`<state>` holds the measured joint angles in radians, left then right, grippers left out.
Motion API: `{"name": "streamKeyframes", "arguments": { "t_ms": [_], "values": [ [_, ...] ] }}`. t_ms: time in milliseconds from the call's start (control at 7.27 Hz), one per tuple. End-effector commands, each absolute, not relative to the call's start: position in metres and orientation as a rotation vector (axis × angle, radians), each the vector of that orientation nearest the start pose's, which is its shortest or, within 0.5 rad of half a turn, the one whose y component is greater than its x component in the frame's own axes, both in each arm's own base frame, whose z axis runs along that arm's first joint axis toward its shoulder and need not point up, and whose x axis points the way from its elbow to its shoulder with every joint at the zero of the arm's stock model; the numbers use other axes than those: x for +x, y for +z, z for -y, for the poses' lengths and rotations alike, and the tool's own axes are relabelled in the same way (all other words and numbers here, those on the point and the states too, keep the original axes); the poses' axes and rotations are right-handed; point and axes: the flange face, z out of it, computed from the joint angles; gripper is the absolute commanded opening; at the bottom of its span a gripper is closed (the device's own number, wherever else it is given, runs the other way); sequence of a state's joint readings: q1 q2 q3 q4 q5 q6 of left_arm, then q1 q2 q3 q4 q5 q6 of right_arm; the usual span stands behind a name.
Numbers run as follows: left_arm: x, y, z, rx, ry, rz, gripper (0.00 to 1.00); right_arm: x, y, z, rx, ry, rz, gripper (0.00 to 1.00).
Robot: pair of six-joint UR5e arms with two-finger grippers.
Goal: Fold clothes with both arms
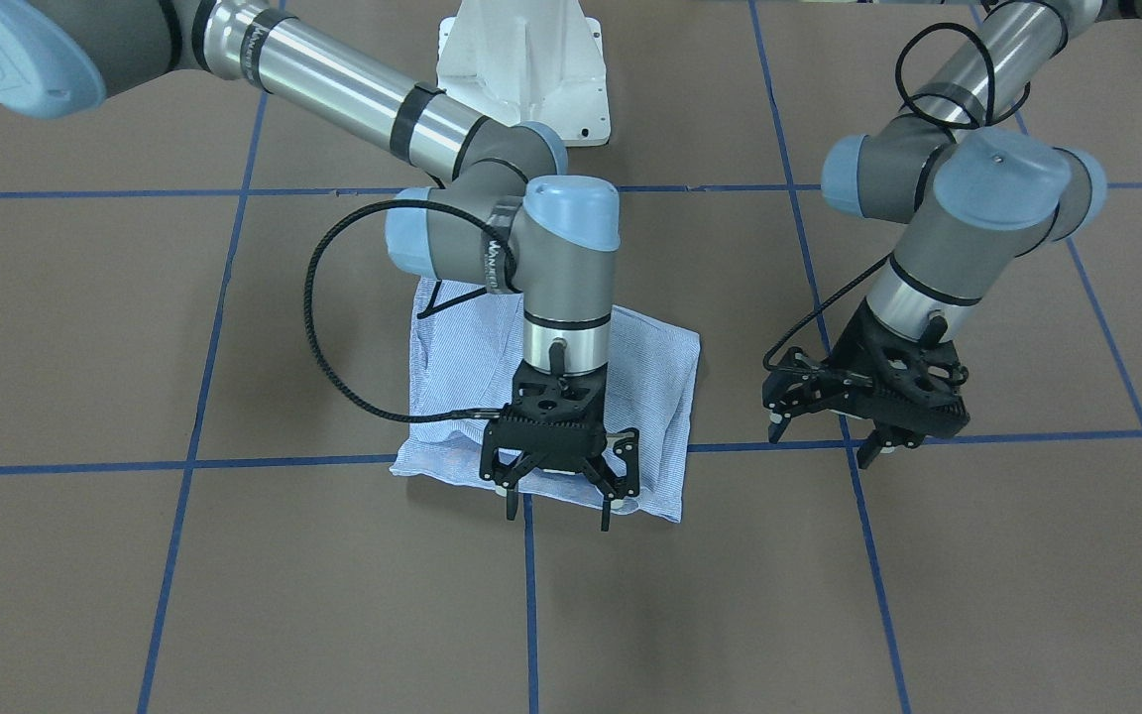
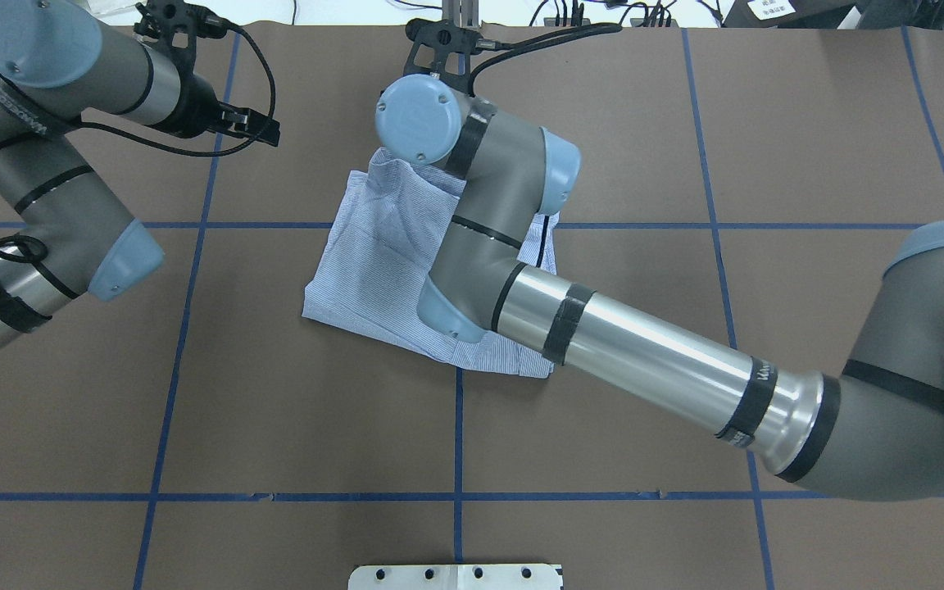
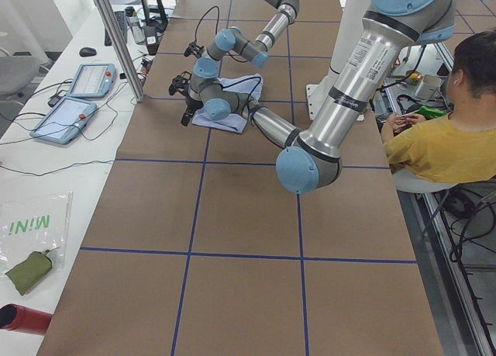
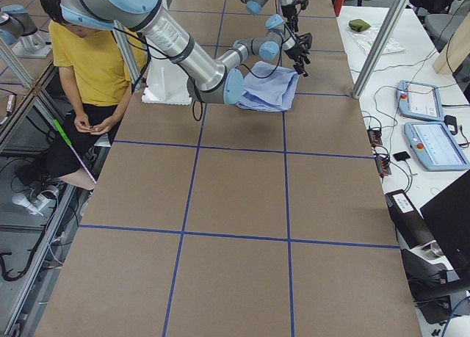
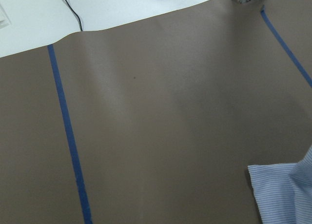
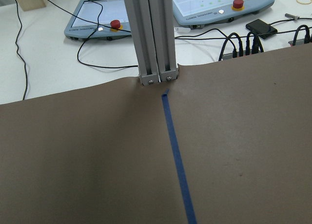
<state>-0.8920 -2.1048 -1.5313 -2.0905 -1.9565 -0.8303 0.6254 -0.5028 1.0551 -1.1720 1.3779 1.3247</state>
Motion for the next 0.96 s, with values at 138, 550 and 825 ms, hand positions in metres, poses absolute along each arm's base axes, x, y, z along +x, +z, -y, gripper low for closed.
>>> {"name": "streamKeyframes", "arguments": {
  "t_ms": [138,550,825],
  "values": [
    [0.443,0.271,0.572,0.382,-0.214,-1.003,0.99,-0.491,0.184,0.635,0.468,0.241,0.876,0.98],
    [0.497,0.238,0.598,0.307,-0.456,-1.007,0.84,-0.456,0.22,0.624,0.466,0.191,0.878,0.98],
    [0.516,0.224,0.6,0.27,-0.543,-0.99,0.8,-0.457,0.221,0.623,0.468,0.196,0.875,0.98]
  ]
}}
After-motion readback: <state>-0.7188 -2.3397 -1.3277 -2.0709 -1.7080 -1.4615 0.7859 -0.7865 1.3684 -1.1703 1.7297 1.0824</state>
